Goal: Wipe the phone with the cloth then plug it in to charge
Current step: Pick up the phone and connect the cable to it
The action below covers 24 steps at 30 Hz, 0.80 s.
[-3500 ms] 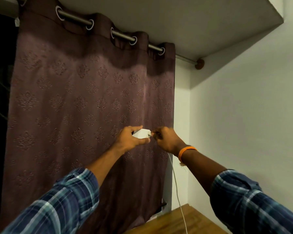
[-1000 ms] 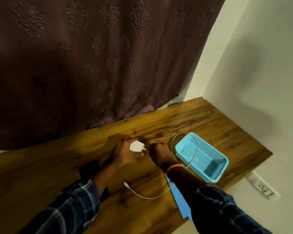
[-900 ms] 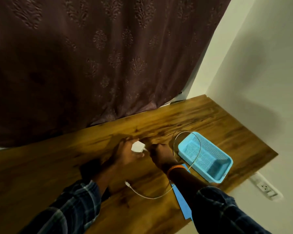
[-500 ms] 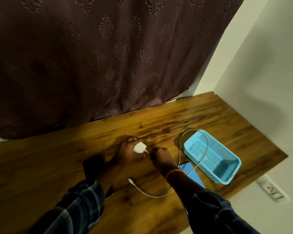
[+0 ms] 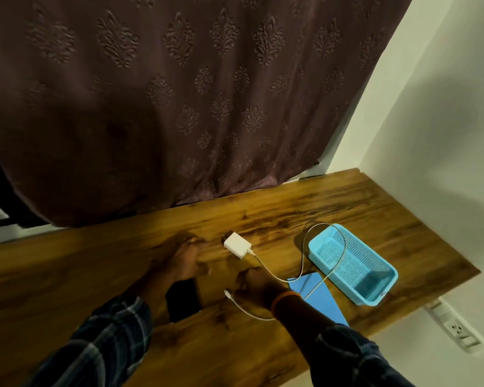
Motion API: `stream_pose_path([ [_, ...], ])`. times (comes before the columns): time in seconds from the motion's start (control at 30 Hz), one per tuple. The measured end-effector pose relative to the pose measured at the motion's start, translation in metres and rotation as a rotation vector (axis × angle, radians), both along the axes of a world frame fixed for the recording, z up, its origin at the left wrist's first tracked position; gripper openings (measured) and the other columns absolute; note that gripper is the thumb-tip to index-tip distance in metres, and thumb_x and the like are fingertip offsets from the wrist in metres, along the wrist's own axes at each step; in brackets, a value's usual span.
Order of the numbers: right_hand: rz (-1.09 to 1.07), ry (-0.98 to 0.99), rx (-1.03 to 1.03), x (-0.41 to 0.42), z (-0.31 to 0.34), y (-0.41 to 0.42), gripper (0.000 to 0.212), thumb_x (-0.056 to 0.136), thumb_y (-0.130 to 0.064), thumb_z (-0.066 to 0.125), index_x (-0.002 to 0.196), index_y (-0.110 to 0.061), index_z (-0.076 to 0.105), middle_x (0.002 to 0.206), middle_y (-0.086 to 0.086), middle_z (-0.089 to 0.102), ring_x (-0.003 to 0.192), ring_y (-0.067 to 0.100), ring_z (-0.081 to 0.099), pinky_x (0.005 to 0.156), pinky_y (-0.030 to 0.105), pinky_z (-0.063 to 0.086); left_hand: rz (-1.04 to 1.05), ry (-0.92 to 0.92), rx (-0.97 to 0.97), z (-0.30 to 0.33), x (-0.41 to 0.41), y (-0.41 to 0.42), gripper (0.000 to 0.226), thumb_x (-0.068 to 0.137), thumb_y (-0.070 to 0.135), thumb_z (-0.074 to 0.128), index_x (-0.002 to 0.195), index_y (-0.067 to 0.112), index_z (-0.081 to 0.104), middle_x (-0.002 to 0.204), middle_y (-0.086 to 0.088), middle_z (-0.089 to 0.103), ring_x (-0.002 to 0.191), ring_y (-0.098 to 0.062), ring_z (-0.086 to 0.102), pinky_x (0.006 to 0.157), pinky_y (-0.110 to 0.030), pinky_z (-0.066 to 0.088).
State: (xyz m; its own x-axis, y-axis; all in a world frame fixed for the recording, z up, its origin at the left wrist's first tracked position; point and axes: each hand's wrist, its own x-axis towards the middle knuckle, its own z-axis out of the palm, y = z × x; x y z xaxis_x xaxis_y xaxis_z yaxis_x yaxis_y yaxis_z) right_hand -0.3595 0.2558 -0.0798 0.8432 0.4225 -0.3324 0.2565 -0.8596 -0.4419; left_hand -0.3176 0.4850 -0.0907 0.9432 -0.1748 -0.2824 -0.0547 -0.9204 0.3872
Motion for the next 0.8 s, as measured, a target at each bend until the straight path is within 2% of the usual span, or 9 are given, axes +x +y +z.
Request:
stream_pose_path([
  [0.07,-0.008,-0.005,-0.03,-0.009,-0.006,0.009,0.036,0.085,-0.042,0.068,0.104,-0.012,0.074,0.113,0.011,0.072,0.11,0.03,0.063,0.095,0.036,0.05,0.043,0.033,0.12,0.0,-0.008,0.023,0.103,0.069,0.067,0.076,0.155,0.031,0.032,0.161,-0.007,0.03,0.15,-0.031,0.025,0.121,-0.044,0.021],
  [0.13,-0.012,-0.004,-0.058,-0.015,-0.015,0.018,0.04,0.087,-0.04,0.068,0.113,-0.01,0.07,0.121,0.013,0.069,0.115,0.031,0.061,0.098,0.036,0.049,0.061,0.138,0.222,-0.004,-0.014,0.043,0.113,0.07,0.075,0.07,0.158,0.022,0.024,0.166,-0.01,0.018,0.153,-0.033,0.014,0.124,-0.046,0.017],
  [0.23,-0.052,-0.07,-0.048,-0.019,-0.024,0.026,0.036,0.092,-0.033,0.061,0.115,-0.007,0.069,0.121,0.015,0.068,0.115,0.033,0.061,0.093,0.035,0.047,0.106,0.208,0.204,-0.016,-0.018,0.058,0.114,0.074,0.073,0.069,0.157,0.01,0.023,0.164,-0.018,0.012,0.153,-0.037,0.008,0.123,-0.045,0.021],
  [0.33,-0.076,-0.082,-0.037,-0.023,-0.03,0.031,0.032,0.093,-0.028,0.059,0.114,-0.006,0.068,0.119,0.017,0.069,0.112,0.035,0.064,0.093,0.037,0.05,0.175,0.191,0.128,-0.02,-0.022,0.058,0.111,0.072,0.071,0.072,0.153,0.007,0.03,0.161,-0.017,0.021,0.152,-0.036,0.011,0.122,-0.045,0.022],
  [0.4,-0.086,-0.058,-0.026,-0.024,-0.032,0.033,0.034,0.095,-0.028,0.056,0.119,-0.006,0.065,0.12,0.017,0.069,0.111,0.035,0.064,0.095,0.04,0.052,0.302,0.206,-0.019,-0.019,-0.024,0.059,0.103,0.069,0.062,0.082,0.146,0.008,0.04,0.155,-0.014,0.033,0.146,-0.033,0.029,0.118,-0.043,0.031],
  [0.5,-0.128,-0.006,-0.003,-0.022,-0.022,0.029,0.035,0.097,-0.031,0.055,0.123,-0.009,0.059,0.12,0.016,0.067,0.111,0.032,0.064,0.094,0.04,0.053,0.515,0.199,-0.343,-0.012,-0.024,0.061,0.072,0.072,0.032,0.089,0.132,0.006,0.058,0.137,-0.014,0.057,0.124,-0.031,0.056,0.103,-0.045,0.049],
  [0.57,-0.181,0.025,0.065,-0.02,-0.009,0.023,0.032,0.094,-0.03,0.061,0.12,-0.01,0.062,0.121,0.014,0.068,0.112,0.029,0.064,0.095,0.036,0.052,0.565,0.151,-0.46,0.002,-0.025,0.058,0.06,0.079,0.024,0.085,0.13,0.006,0.059,0.129,-0.011,0.06,0.115,-0.028,0.06,0.092,-0.042,0.053],
  [0.7,-0.263,-0.03,0.357,-0.007,0.05,0.011,0.03,0.088,-0.011,0.068,0.116,0.0,0.067,0.123,0.018,0.068,0.104,0.02,0.063,0.099,0.031,0.048,0.534,0.017,-0.592,0.07,-0.016,0.051,0.035,0.084,0.017,0.08,0.115,0.007,0.067,0.116,-0.012,0.068,0.1,-0.022,0.062,0.089,-0.039,0.054],
  [0.8,-0.319,-0.055,0.534,0.002,0.106,0.003,0.011,0.083,-0.003,0.073,0.093,0.0,0.069,0.099,0.021,0.072,0.097,0.031,0.069,0.095,0.044,0.053,0.528,-0.084,-0.769,0.139,-0.011,0.044,0.026,0.079,0.022,0.084,0.101,0.012,0.074,0.102,-0.011,0.075,0.089,-0.019,0.071,0.071,-0.03,0.055],
])
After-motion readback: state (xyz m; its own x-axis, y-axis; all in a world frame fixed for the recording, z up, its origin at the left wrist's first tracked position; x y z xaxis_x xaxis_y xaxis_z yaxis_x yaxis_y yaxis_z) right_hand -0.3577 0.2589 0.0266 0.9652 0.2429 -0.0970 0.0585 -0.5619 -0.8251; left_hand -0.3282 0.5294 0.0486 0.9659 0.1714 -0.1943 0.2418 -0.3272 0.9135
